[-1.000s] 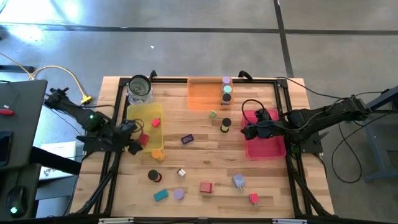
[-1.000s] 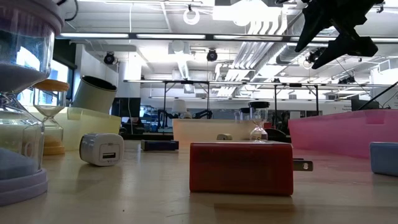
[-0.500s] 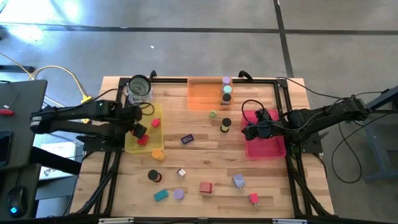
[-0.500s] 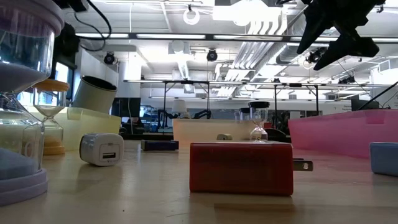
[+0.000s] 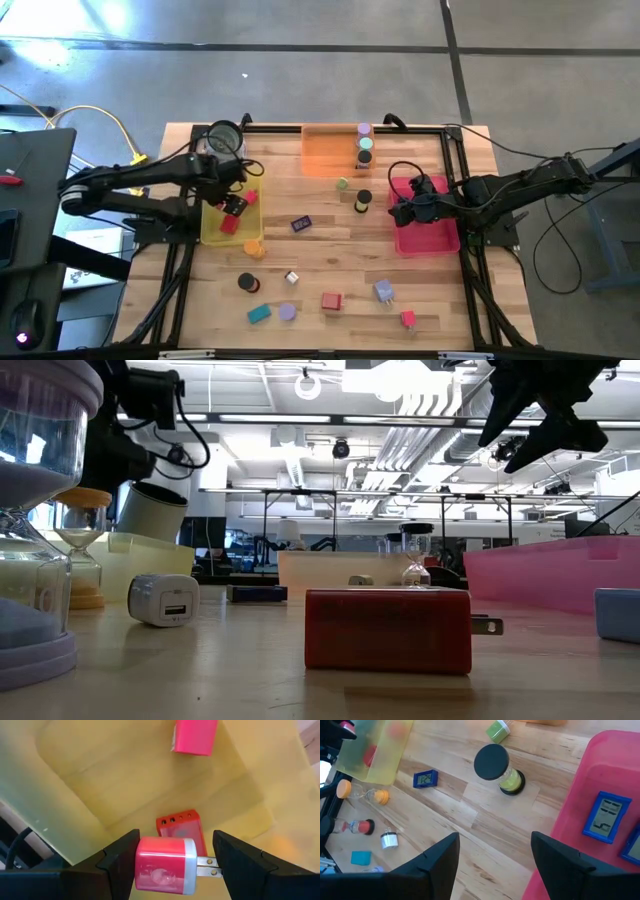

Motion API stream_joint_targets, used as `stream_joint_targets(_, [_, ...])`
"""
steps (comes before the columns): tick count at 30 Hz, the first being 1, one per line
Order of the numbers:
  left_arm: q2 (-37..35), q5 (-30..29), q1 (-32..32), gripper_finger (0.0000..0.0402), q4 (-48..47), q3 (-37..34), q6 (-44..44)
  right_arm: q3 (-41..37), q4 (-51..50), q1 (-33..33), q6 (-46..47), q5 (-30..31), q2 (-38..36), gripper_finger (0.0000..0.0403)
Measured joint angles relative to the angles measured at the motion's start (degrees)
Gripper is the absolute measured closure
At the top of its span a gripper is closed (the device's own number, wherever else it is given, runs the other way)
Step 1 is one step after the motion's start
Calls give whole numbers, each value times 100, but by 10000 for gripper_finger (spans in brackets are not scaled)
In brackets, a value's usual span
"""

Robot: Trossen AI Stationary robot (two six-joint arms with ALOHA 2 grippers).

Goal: Pick & Place Office items
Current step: Put the red charger in the yellow bin, then put the yellow hourglass in the orange bin

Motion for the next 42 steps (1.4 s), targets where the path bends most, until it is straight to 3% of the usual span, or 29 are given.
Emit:
stream_joint_targets(17, [673, -114, 0, 163, 415, -3, 129, 0, -5, 0, -314, -156, 0, 168])
stream_joint_targets(28, [679, -266, 0, 70, 412, -3, 12, 0, -4, 0, -324, -280, 0, 168])
stream_joint_targets(37, [260, 117, -259, 65, 99, 404, 5, 0, 63, 0, -147, -290, 0, 168])
stream_joint_targets(42, [-240, 58, -916, 65, 114, 986, -316, -5, 1173, 2, -709, -90, -61, 168])
